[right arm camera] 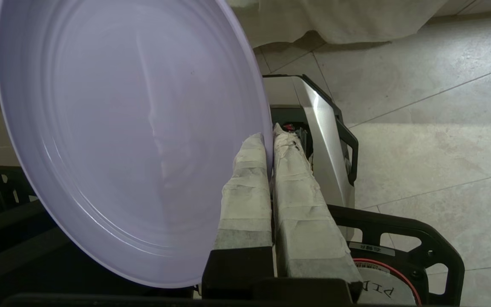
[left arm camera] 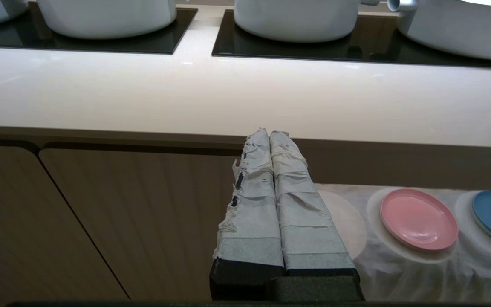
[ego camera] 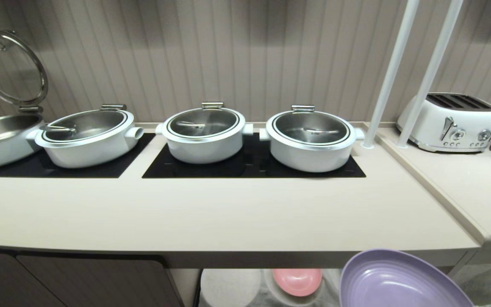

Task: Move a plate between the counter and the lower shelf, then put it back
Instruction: Put the plate in the cupboard

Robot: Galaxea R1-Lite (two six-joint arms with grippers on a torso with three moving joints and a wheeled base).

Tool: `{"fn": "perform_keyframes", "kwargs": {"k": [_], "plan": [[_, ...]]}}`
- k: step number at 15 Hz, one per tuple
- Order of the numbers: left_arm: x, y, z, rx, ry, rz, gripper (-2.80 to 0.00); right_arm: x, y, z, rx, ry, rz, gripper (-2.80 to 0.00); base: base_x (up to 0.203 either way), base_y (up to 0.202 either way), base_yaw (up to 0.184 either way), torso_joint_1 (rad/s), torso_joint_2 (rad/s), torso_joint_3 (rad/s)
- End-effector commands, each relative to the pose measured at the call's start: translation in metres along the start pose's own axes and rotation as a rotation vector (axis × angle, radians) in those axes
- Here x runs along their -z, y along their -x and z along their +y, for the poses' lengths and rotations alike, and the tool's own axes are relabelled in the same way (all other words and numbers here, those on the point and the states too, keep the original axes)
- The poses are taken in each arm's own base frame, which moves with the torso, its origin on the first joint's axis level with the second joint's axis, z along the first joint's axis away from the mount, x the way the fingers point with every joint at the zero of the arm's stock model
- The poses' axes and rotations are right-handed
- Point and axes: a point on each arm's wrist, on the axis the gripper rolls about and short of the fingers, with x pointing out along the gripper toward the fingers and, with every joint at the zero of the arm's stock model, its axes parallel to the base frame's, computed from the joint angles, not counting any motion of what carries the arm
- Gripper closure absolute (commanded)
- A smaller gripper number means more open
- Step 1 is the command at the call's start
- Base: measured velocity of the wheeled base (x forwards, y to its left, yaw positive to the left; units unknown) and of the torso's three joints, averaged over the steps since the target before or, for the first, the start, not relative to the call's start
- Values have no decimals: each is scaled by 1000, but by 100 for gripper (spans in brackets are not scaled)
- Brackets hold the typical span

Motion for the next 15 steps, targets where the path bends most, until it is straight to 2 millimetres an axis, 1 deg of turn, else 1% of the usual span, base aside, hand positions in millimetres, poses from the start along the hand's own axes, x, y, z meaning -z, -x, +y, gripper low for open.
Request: {"fn": "perform_keyframes", "kwargs": {"k": [1,15], "plan": [[0,0,0,0,-1,1,0,0,-1,-1,-1,-5,11,0,0,0,0,0,0,0],[0,0,0,0,-1,1,0,-1,0,0,-4,-3,7,0,0,0,0,0,0,0]]}}
